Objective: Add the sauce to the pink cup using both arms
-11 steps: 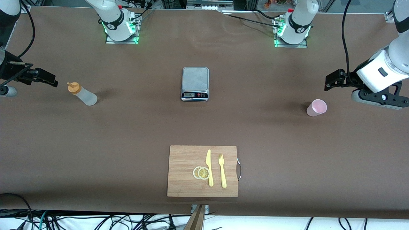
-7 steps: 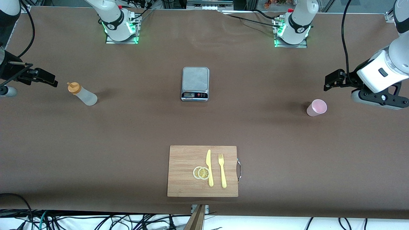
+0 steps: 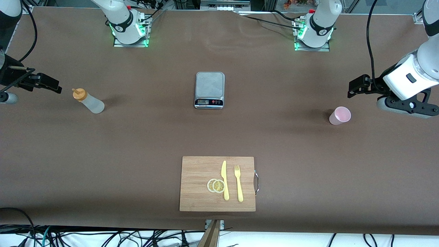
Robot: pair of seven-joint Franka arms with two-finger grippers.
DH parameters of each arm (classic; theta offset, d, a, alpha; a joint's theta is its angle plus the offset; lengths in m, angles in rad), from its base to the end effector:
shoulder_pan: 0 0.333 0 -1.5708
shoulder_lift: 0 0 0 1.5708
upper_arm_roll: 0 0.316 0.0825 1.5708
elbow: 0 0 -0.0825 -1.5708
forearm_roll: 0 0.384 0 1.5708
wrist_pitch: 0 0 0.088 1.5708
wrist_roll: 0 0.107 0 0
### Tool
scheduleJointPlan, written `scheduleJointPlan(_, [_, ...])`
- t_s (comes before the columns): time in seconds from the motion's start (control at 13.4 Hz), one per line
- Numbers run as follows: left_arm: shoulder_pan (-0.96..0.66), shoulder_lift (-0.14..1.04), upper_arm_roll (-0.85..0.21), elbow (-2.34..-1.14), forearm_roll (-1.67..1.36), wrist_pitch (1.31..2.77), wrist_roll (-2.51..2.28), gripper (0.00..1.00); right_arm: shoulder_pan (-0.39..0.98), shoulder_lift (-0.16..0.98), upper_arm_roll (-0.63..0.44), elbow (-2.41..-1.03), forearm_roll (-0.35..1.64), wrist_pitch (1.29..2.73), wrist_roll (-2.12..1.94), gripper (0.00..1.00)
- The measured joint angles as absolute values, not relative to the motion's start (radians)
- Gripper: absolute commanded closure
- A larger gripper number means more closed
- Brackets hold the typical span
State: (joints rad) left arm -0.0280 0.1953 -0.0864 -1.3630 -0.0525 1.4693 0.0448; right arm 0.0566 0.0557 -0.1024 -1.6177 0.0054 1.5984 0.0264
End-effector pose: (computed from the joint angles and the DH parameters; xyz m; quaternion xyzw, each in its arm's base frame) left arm 0.5991 -0.0694 0.6005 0.9952 -0.0804 -0.0452 0.0330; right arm 0.5696 -0.0241 0.5735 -0.9986 0.0363 0.0373 0.0002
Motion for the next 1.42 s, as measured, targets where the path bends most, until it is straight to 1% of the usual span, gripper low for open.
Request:
scheduleJointPlan(1.05, [-0.024, 0.197, -0.081, -1.363, -0.053, 1.469, 0.045, 0.0, 0.057, 0.056, -0.103, -1.618, 0.005, 1.598, 0.026, 0.0])
scheduleJointPlan(1.42, [-0.012, 0.228, -0.079, -1.346, -0.053, 1.469, 0.047, 0.0, 0.057, 0.056, -0.103, -1.618, 0.005, 1.598, 0.026, 0.0])
